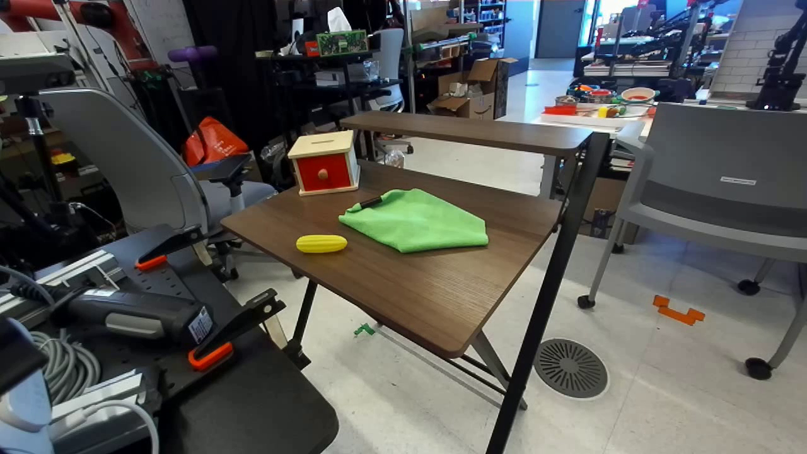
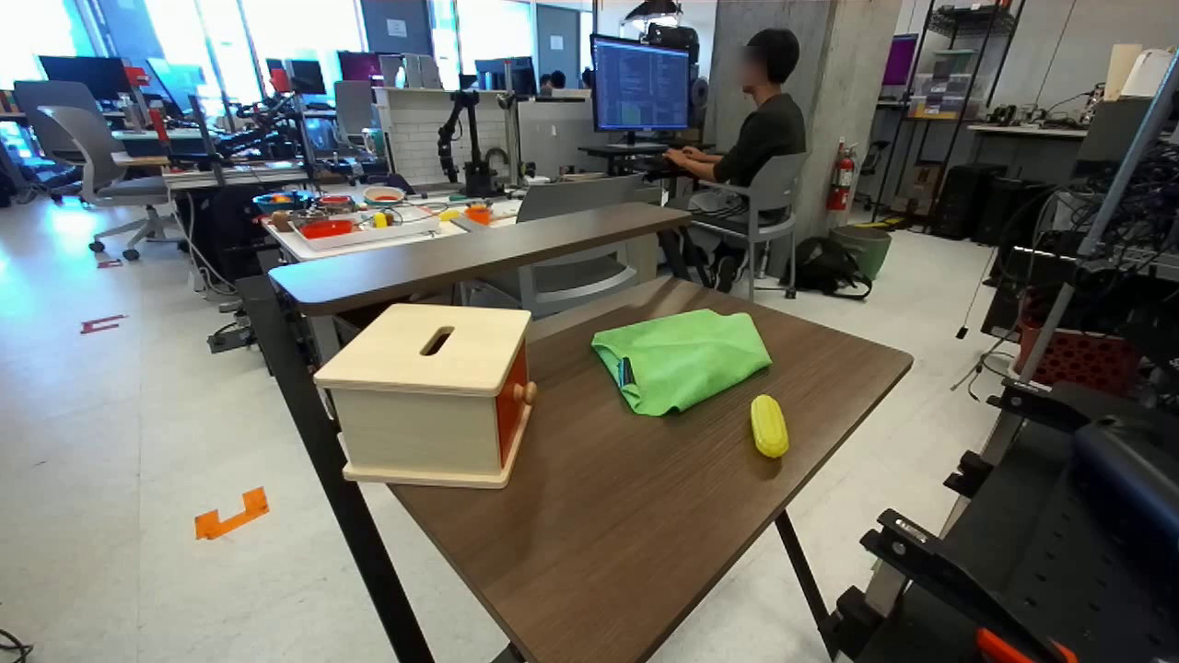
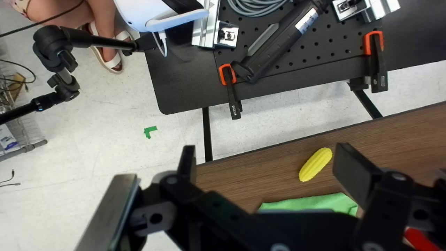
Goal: Move the yellow object to the right
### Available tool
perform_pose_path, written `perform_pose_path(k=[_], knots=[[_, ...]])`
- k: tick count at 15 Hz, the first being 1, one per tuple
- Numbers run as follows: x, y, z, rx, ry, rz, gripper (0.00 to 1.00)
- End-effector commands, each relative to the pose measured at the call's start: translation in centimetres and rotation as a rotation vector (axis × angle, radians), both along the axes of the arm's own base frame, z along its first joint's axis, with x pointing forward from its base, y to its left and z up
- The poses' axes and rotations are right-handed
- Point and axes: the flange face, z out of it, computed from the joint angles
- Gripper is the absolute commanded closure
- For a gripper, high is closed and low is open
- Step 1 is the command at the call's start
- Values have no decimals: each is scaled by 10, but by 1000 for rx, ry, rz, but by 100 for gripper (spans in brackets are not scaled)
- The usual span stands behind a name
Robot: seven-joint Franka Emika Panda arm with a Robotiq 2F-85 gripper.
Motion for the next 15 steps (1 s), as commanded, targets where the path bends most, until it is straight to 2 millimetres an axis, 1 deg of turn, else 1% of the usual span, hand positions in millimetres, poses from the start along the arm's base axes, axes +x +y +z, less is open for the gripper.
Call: perform_pose_path(k=[1,4,6,8,10,12,15], knots=[[10,5,-6,-20,-21,-47,0],[35,22,-22,-15,-74,-119,0],[57,36,-45,-16,-105,-184,0],[77,54,-76,-21,-136,-230,0],[93,71,-111,-23,-149,-244,0],[103,88,-141,-19,-143,-253,0],[110,106,-184,-1,-118,-269,0]])
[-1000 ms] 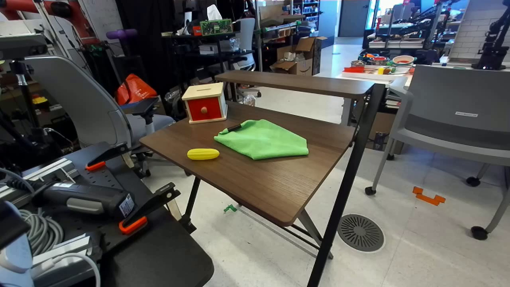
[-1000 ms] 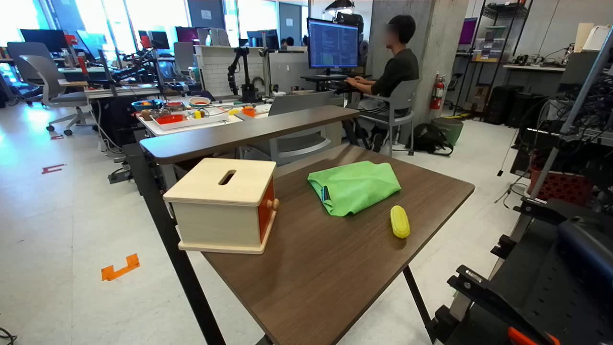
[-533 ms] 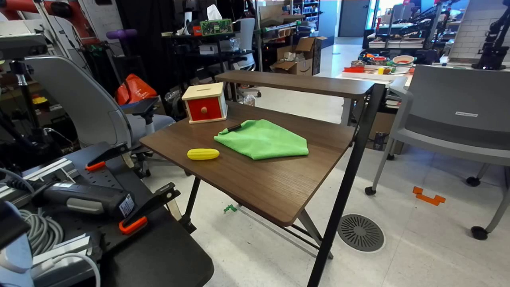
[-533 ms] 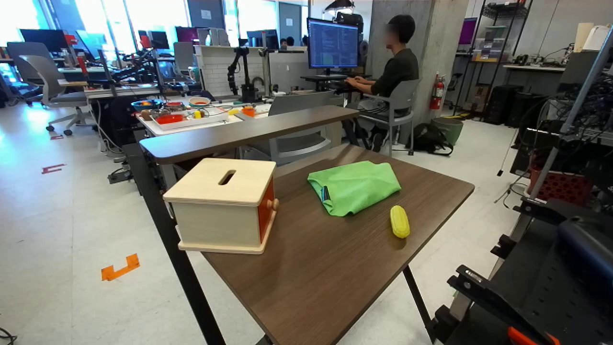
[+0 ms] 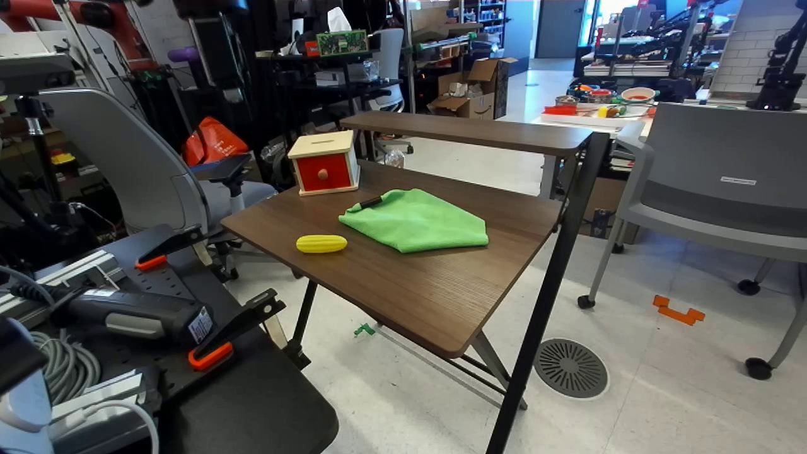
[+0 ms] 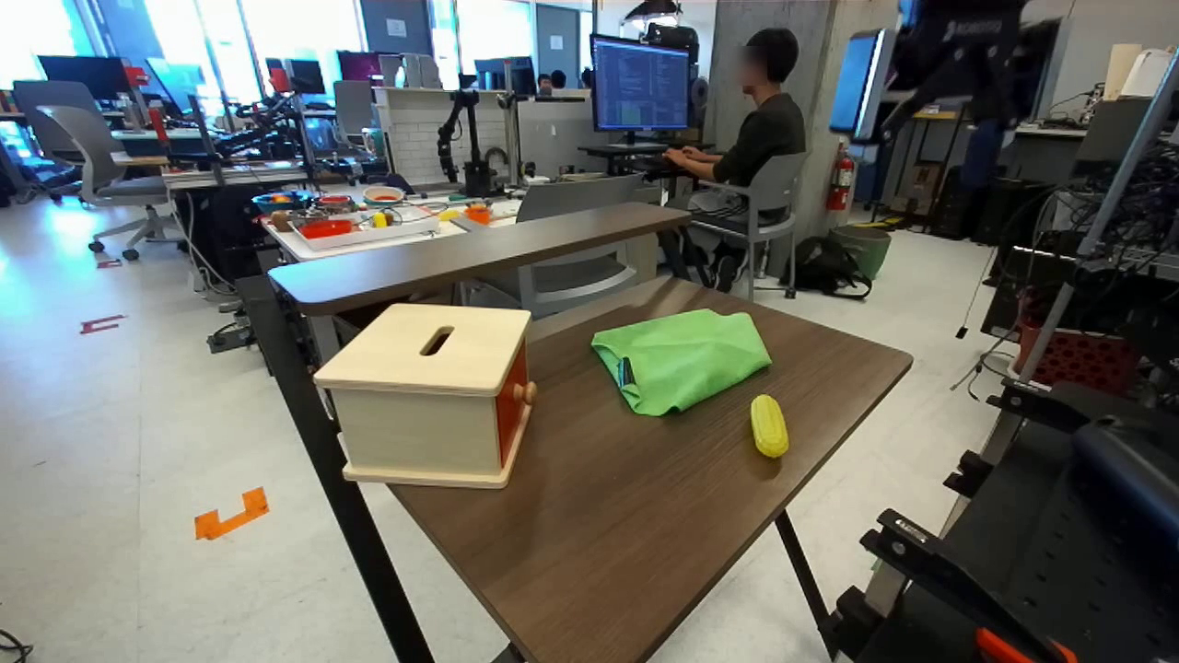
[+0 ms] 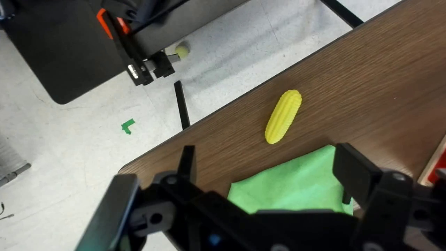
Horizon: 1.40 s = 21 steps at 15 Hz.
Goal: Move the yellow object to the right
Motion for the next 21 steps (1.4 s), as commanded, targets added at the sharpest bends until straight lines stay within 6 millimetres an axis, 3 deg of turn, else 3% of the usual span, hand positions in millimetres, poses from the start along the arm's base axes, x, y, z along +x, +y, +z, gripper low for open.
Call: perform_pose_path(k=[1,7,16,21], knots=[[12,19,-40,23,5,-19,0],[16,35,-109,38,-49,-94,0],[44,21,-203,-30,-54,-203,0],[66,23,-239,-51,-40,-242,0]])
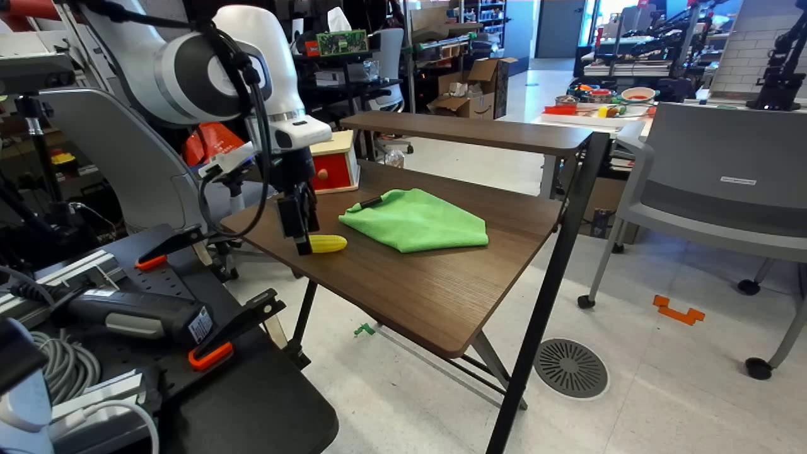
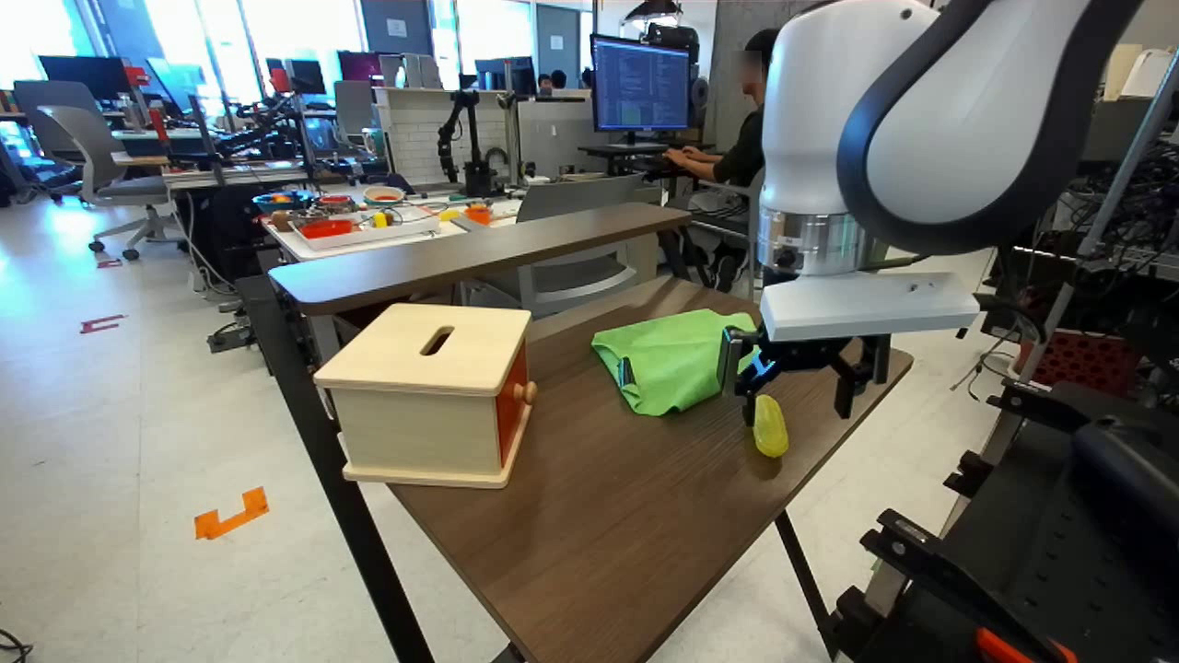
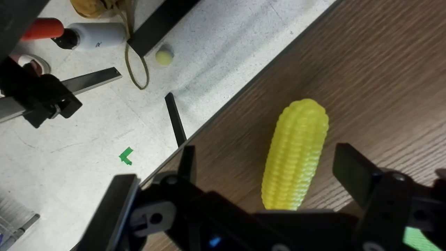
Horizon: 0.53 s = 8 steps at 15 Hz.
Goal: Move the yellow object to the right
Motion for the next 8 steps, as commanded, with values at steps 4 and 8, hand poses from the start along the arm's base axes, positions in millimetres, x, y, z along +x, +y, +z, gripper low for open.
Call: perform_pose_path(k=[4,8], knots=[[30,7,-28,0,-20,-42,35],[32,8,-13,38,-39,-71,65]])
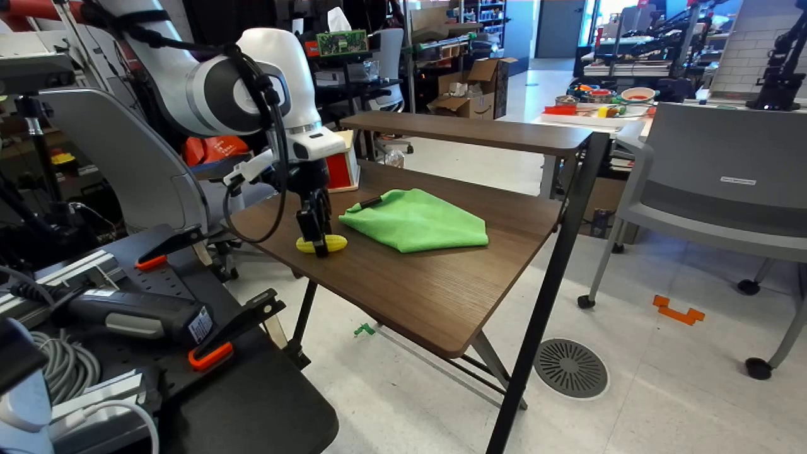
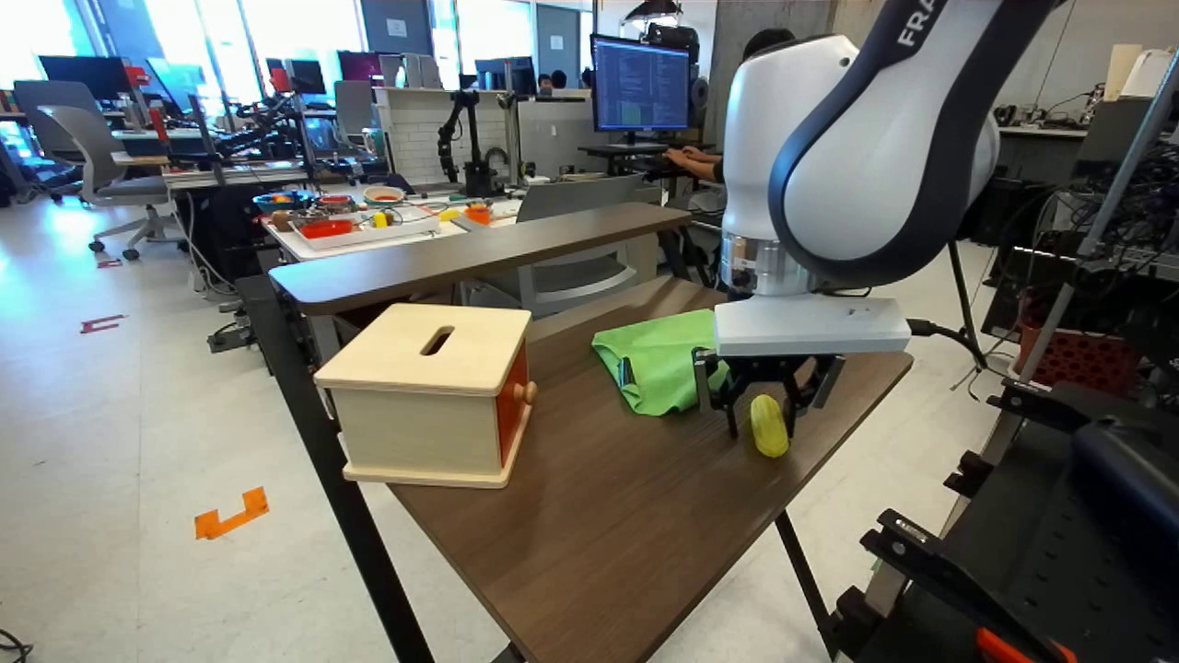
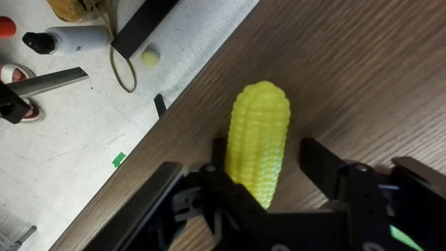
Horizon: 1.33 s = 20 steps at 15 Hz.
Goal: Move the yellow object to the right
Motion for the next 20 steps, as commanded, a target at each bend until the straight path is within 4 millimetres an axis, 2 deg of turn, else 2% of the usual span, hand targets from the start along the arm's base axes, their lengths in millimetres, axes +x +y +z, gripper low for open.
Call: perform_pose_path(k=[1,4,7,9,12,16,20], knots=[[4,-2,15,34,-21,-21,73],[8,-6,37,63,-36,-30,92],[19,-21,63,75,-64,-40,94],[33,-42,82,72,-89,-65,93],[55,-79,99,58,-95,-78,93],[75,-138,101,28,-91,-97,93],[73,-192,87,9,-72,-141,93]])
